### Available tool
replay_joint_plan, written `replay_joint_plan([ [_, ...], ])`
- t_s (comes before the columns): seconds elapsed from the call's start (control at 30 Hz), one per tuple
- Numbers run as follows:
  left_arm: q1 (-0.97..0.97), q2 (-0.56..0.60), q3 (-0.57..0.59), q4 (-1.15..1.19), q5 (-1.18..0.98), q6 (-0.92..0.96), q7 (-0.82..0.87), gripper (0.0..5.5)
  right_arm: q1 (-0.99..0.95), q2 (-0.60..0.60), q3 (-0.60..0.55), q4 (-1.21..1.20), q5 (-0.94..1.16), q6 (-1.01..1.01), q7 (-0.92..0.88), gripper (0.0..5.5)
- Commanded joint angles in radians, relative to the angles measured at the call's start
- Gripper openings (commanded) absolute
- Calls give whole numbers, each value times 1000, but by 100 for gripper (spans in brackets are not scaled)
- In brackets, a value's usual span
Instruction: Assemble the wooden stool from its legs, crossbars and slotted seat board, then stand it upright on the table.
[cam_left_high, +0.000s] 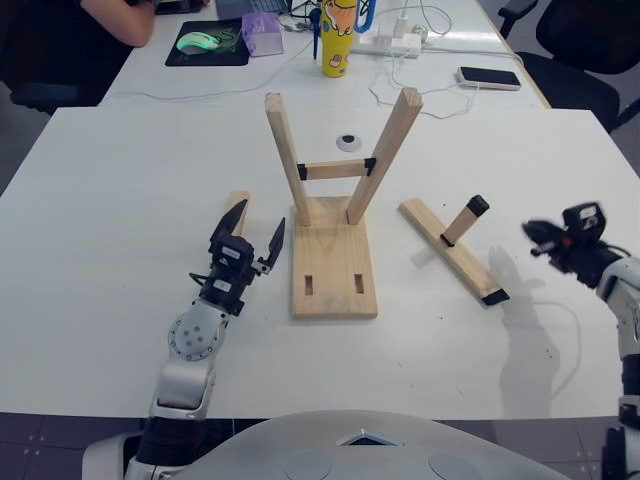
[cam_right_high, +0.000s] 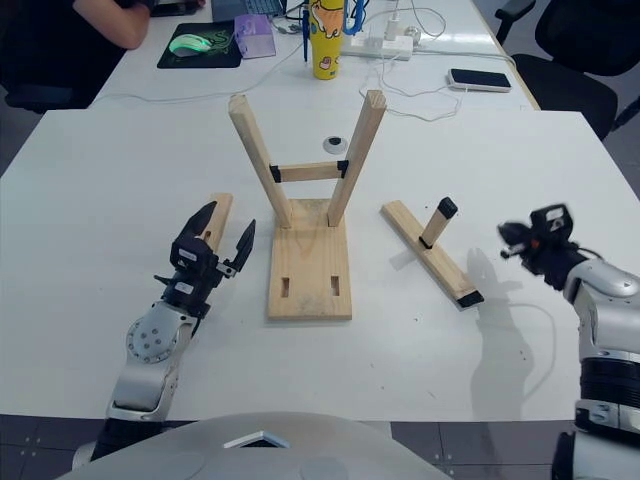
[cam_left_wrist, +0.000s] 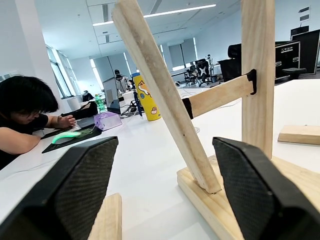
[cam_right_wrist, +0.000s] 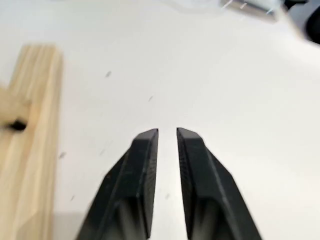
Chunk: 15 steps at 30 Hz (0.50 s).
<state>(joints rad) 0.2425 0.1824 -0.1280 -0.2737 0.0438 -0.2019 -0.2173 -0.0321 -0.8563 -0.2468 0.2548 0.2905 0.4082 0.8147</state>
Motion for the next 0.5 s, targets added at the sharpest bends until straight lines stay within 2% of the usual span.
replay_joint_plan([
  [0.03,11,-8,6,-12,12,3,21,351,-31,-30,29,-17,22,48,85,142],
  [0.2,9,-6,14,-8,-4,19,15,351,-32,-28,66,-67,49,111,162,225],
  [0.5,24,-17,-5,-17,-208,158,-108,462,-7,31,115,-193,41,157,120,343],
])
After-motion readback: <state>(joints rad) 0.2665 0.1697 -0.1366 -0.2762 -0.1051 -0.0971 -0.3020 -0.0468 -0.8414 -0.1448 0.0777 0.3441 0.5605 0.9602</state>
